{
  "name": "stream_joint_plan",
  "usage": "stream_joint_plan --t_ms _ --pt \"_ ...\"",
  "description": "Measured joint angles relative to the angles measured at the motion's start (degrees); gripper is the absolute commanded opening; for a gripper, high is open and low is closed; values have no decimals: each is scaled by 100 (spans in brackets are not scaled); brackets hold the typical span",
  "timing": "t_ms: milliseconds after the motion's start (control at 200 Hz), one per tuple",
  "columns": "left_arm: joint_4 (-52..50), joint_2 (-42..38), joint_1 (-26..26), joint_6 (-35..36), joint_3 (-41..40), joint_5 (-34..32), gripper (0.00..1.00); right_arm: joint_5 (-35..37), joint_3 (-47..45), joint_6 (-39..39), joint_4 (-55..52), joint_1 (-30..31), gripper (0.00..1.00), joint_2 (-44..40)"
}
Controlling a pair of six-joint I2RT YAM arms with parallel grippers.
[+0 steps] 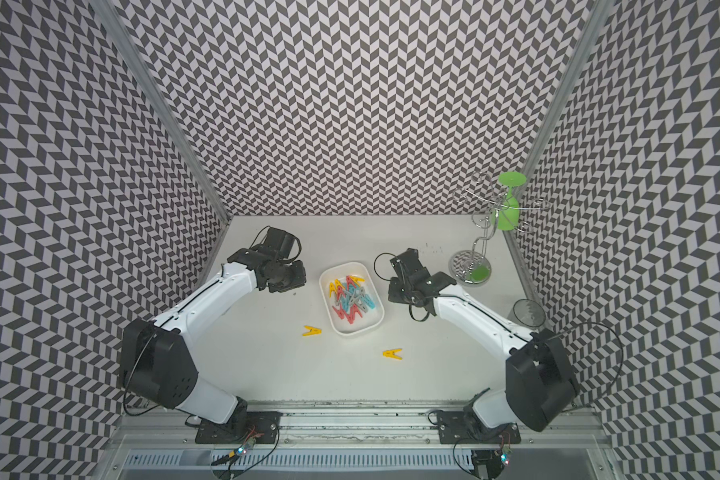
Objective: Put the clothespins into the storage box
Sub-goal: Place the clothespin in the storage box.
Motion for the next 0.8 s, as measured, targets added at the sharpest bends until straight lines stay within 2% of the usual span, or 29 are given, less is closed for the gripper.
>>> stream_joint_plan --t_ms 150,345,516,801 --pt "-2 96 -2 2 0 -2 32 -249 568 -52 304 540 19 505" --pt "-2 120 0 2 11 -7 32 -518 726 -153 540 999 19 1445" --pt "-2 120 0 2 13 -13 32 -612 726 -225 654 1073 21 1941" --pt "4 120 46 2 13 -26 33 -586 728 -302 815 1064 33 2258"
